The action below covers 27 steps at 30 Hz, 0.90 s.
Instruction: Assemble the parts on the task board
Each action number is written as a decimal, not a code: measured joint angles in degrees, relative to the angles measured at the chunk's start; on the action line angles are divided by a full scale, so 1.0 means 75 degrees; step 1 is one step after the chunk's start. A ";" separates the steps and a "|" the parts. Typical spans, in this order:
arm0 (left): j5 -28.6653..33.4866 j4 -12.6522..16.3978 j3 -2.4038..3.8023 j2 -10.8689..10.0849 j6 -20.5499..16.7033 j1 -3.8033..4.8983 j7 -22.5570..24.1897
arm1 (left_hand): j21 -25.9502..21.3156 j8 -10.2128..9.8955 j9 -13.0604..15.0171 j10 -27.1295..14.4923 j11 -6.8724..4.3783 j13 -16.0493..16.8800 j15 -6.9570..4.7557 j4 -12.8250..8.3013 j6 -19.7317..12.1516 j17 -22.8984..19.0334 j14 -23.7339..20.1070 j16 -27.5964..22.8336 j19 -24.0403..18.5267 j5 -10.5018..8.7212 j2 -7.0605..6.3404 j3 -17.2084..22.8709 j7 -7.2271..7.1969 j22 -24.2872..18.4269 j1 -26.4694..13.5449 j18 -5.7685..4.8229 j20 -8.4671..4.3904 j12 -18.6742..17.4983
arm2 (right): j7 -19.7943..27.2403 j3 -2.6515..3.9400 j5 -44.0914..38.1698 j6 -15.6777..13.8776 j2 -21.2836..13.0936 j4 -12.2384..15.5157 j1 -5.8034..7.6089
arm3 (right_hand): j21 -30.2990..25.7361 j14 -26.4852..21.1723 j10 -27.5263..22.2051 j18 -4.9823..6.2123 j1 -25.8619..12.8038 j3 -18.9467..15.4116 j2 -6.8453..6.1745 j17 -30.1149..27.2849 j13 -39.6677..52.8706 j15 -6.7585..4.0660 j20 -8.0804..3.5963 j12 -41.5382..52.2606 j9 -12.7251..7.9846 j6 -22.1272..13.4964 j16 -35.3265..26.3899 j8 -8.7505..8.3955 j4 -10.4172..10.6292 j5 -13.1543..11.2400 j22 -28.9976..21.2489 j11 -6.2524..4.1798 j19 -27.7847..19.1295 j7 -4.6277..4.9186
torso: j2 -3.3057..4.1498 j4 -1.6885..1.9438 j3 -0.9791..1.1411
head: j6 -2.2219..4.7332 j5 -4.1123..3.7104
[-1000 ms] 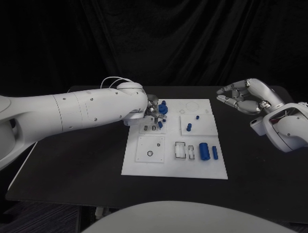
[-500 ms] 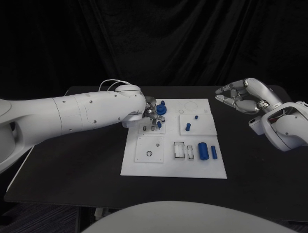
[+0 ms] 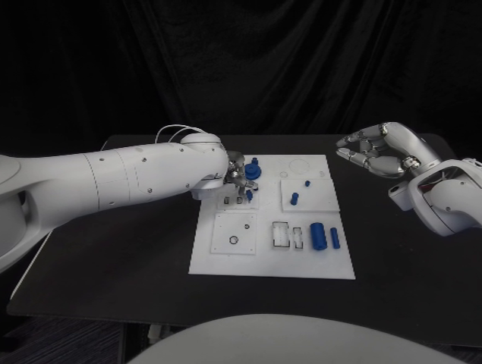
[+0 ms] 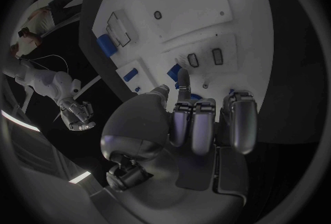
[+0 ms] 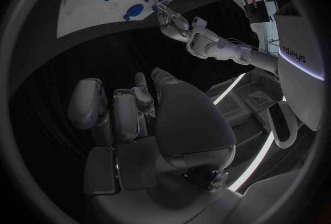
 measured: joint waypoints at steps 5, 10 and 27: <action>0.0000 -0.0053 0.0000 0.0035 0.0001 -0.0041 0.0007 | 0.0000 -0.0030 0.0015 0.0000 0.0000 0.0000 0.0000 -0.0018 0.0000 0.0000 0.0000 0.0000 0.0000 0.0000 -0.0008 0.0000 0.0000 -0.0020 0.0008 0.0000 0.0000 0.0000 | -0.0007 0.0000 0.0000 0.0002 0.0001 0.0000 0.0000 | -0.0005 0.0000 0.0000 0.0000 0.0000 0.0000 0.0000 0.0000 -0.0001 0.0000 0.0000 0.0000 0.0000 0.0000 0.0000 0.0000 0.0000 0.0000 0.0000 0.0000 0.0000 0.0000 | 0.0000 0.0000 0.0000 | 0.0000 -0.0011; -0.0001 -0.0109 0.0000 0.0072 0.0002 -0.0111 0.0019 | -0.0006 -0.0030 0.0025 0.0000 0.0000 0.0000 0.0000 -0.0039 0.0000 0.0000 0.0000 0.0000 -0.0004 0.0029 -0.0008 0.0021 0.0000 -0.0044 0.0008 0.0000 0.0004 0.0000 | -0.0014 0.0000 -0.0001 0.0003 -0.0002 0.0000 -0.0001 | -0.0005 0.0000 0.0000 0.0000 0.0000 0.0000 0.0000 0.0000 -0.0002 0.0000 0.0000 0.0000 0.0000 0.0000 0.0000 0.0000 0.0000 0.0000 0.0000 0.0000 0.0000 0.0000 | 0.0000 0.0004 0.0000 | -0.0001 -0.0024; -0.0002 -0.0242 0.0001 0.0158 -0.0002 -0.0215 0.0111 | -0.0061 -0.0165 0.0122 0.0000 0.0001 0.0000 -0.0027 -0.0188 0.0000 0.0000 -0.0029 0.0000 -0.0055 0.0058 -0.0014 0.0129 0.0000 -0.0114 0.0143 0.0000 0.0000 0.0000 | -0.0033 0.0000 -0.0004 0.0011 0.0001 -0.0006 -0.0002 | -0.0005 0.0000 0.0000 0.0000 0.0000 0.0000 0.0000 0.0000 -0.0011 0.0000 0.0000 0.0000 0.0001 0.0000 -0.0038 -0.0031 0.0000 0.0000 -0.0001 0.0000 0.0000 0.0000 | 0.0008 0.0000 0.0001 | -0.0001 -0.0001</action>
